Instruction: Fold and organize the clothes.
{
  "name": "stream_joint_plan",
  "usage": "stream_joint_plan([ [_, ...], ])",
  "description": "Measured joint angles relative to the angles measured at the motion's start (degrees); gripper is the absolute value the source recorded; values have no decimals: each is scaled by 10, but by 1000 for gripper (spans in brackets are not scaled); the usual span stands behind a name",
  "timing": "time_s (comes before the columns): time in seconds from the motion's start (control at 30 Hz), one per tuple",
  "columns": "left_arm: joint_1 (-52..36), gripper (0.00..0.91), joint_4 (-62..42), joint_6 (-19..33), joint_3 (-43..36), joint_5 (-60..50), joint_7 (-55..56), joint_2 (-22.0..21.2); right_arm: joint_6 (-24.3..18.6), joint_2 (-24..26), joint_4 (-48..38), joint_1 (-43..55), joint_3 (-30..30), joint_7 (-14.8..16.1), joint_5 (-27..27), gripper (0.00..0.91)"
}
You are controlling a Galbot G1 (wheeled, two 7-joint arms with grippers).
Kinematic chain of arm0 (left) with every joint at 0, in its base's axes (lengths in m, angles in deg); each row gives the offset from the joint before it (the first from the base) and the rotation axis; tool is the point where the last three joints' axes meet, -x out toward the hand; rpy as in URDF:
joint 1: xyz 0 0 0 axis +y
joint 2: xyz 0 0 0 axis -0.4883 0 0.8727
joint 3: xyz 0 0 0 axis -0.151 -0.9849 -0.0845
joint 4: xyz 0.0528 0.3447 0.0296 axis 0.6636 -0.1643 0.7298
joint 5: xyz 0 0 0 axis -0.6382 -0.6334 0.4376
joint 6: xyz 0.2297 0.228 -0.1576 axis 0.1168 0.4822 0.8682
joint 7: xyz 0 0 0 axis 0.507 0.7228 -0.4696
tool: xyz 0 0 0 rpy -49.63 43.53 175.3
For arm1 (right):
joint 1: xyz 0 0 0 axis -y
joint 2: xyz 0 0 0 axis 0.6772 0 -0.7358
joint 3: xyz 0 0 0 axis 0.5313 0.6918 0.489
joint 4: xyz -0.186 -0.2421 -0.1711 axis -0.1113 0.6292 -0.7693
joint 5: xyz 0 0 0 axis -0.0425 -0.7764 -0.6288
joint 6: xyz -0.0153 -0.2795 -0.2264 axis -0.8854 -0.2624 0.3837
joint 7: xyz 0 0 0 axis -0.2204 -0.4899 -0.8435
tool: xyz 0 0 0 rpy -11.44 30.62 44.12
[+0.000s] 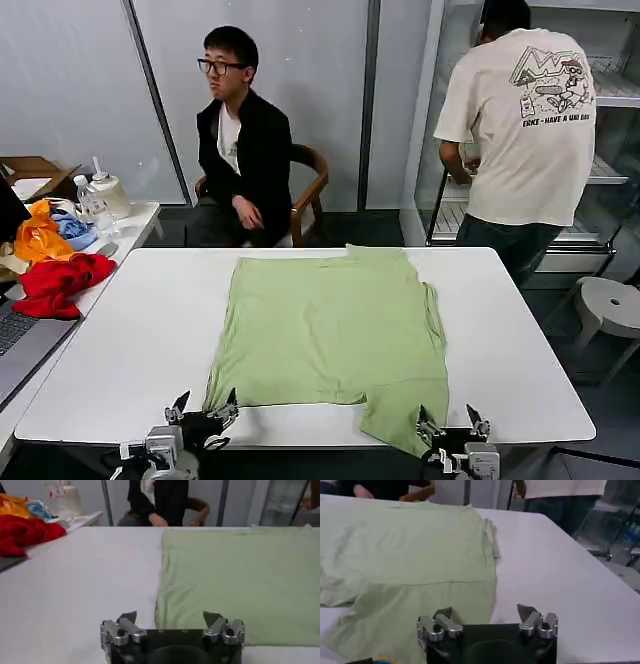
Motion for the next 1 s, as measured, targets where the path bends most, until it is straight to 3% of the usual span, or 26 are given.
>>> stream_joint_plan([
  [0.73, -20, 907, -48, 1, -3, 12, -4, -3, -10, -9, -30, 5, 15, 1, -7, 907],
  [0.77, -21, 867, -51, 2, -3, 13, -4, -2, -10, -10, -31, 5, 16, 0, -8, 907],
  [0.8, -22, 171, -53, 2, -2, 14, -4, -2, -11, -11, -32, 5, 17, 0, -9, 554],
  [0.83, -24, 50, -55, 2, -1, 14, -4, -1, -11, -11, -32, 5, 18, -1, -9, 242],
  [0.87, -24, 20, -56, 2, -1, 14, -4, -1, -11, -12, -33, 5, 19, -1, -10, 0],
  [1.0, -24, 20, -59, 3, -2, 14, -5, 0, -12, -13, -33, 6, 20, -3, -10, 0],
])
